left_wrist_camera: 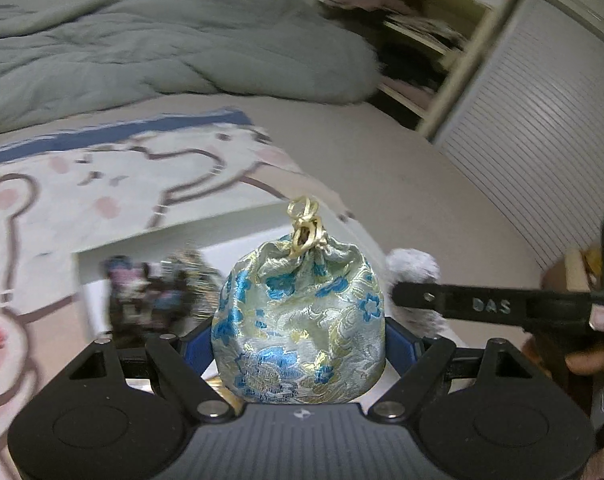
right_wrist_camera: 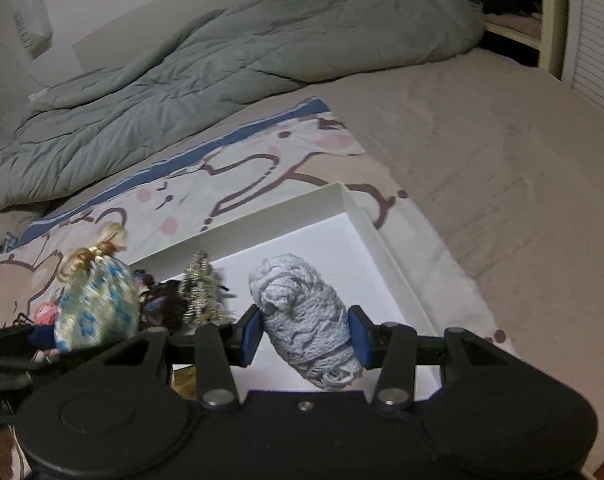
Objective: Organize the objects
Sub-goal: 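Carry floral pouch with left tool and white ball with right tool into box, then open both tools to release pouch and ball in the box and withdraw, then move both tools toward the black claw clip and pink doll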
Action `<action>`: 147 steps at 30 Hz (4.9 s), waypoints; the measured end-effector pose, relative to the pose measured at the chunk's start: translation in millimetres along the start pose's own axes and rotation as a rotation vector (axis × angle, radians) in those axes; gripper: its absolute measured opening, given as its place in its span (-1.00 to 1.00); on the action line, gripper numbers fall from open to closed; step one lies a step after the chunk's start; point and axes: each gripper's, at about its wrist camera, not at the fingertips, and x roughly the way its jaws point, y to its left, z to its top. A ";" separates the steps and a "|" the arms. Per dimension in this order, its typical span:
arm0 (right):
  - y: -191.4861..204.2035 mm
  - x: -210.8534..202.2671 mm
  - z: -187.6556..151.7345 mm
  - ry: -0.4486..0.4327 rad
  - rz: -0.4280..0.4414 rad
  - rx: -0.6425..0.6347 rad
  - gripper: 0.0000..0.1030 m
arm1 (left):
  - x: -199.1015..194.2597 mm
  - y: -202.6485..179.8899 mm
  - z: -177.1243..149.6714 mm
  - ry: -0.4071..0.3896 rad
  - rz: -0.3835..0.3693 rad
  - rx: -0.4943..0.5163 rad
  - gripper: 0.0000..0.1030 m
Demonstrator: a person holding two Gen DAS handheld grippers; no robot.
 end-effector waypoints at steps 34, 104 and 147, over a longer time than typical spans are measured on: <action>-43.2 27.5 -17.8 0.139 -0.098 0.103 0.12 | 88.0 -31.4 -39.5 0.165 -0.038 0.177 0.80; 39.5 -38.6 -23.1 -0.101 -0.023 -0.098 1.00 | -77.5 79.0 -15.6 -0.069 0.278 -0.057 1.00; 234.9 21.0 -32.6 -0.142 0.301 -0.506 1.00 | -184.7 274.3 -59.1 -0.125 0.558 -0.453 1.00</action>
